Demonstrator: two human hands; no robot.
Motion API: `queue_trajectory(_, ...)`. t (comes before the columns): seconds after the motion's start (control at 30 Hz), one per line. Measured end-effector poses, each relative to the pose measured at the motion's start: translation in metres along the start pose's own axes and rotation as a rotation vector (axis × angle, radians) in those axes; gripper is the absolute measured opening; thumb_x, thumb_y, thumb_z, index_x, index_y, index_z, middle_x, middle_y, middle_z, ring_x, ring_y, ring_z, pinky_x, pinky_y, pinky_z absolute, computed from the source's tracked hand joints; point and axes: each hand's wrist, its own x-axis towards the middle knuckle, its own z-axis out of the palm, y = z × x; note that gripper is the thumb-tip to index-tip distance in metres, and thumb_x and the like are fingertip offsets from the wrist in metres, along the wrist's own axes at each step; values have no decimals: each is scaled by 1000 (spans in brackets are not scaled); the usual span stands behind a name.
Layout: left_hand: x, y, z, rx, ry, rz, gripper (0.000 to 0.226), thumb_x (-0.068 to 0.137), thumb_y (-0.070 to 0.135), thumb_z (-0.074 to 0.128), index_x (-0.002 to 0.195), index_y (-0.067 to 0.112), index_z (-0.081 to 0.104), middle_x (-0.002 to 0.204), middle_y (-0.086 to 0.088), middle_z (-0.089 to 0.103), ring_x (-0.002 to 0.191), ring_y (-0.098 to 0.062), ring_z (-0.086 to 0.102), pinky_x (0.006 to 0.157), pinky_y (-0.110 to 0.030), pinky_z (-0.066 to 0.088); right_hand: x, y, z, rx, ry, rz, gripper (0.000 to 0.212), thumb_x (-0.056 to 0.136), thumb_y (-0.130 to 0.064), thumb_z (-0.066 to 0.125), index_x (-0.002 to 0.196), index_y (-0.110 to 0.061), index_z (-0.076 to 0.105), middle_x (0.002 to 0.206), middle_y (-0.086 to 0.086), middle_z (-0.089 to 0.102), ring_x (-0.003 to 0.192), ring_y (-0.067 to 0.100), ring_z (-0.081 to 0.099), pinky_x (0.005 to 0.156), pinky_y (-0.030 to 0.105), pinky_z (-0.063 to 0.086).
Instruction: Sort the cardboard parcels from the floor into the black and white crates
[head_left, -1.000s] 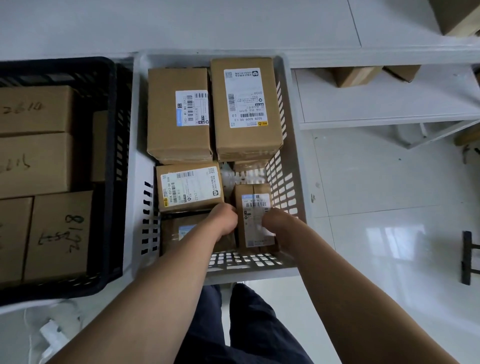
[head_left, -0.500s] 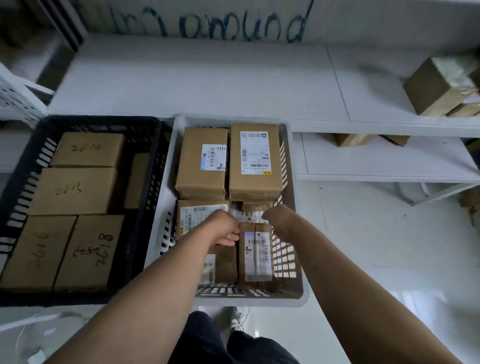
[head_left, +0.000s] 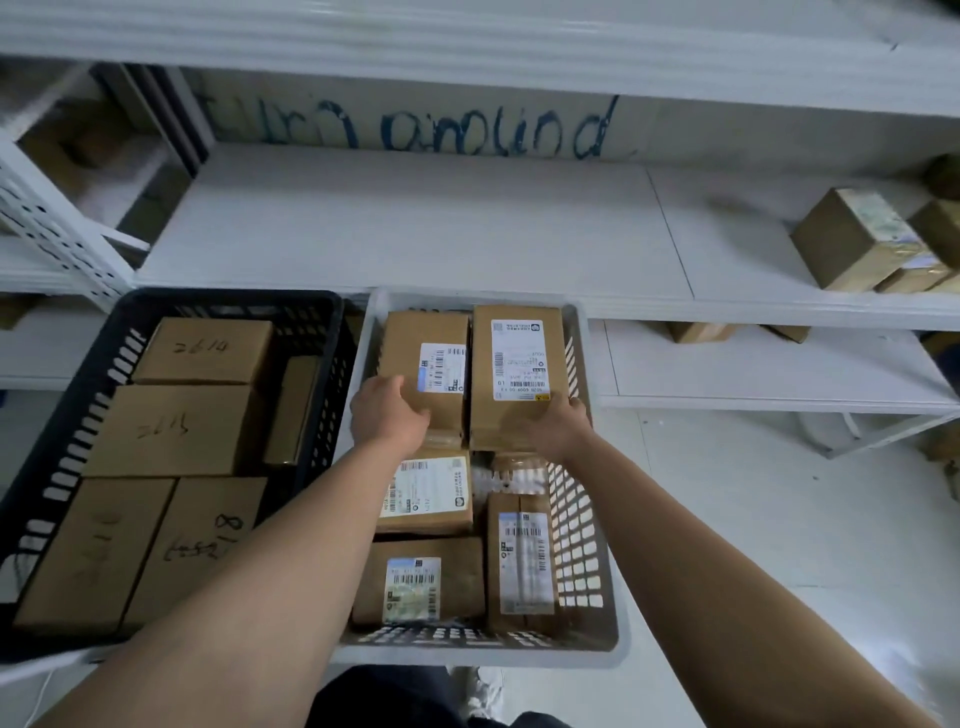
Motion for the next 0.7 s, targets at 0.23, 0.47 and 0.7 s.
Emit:
queue_trajectory(0.23,17,5,4,110,-153,-5,98,71,51,78,148,20,25,152,-9,22,141,-27,26,113,-44,31,17,-14,26,-200,134,58,137,66,-69,71,152,-3,-12,160,21,-12,149,35,-11,122,46,2)
queue_trajectory(0.47,31,14,15,99,-172,-148,124,55,61,84,145,28,5,158,-7,1,146,-32,8,117,-51,19,28,-26,32,-217,209,167,155,51,-84,67,149,-5,-24,158,25,-21,147,38,-18,121,47,-6)
queue_trajectory(0.7,41,11,18,147,-180,-127,119,48,58,85,134,34,6,147,-10,11,137,-32,17,112,-48,25,40,-26,35,-233,237,195,149,54,-72,74,150,-13,-23,157,28,-11,148,40,-8,121,47,-2)
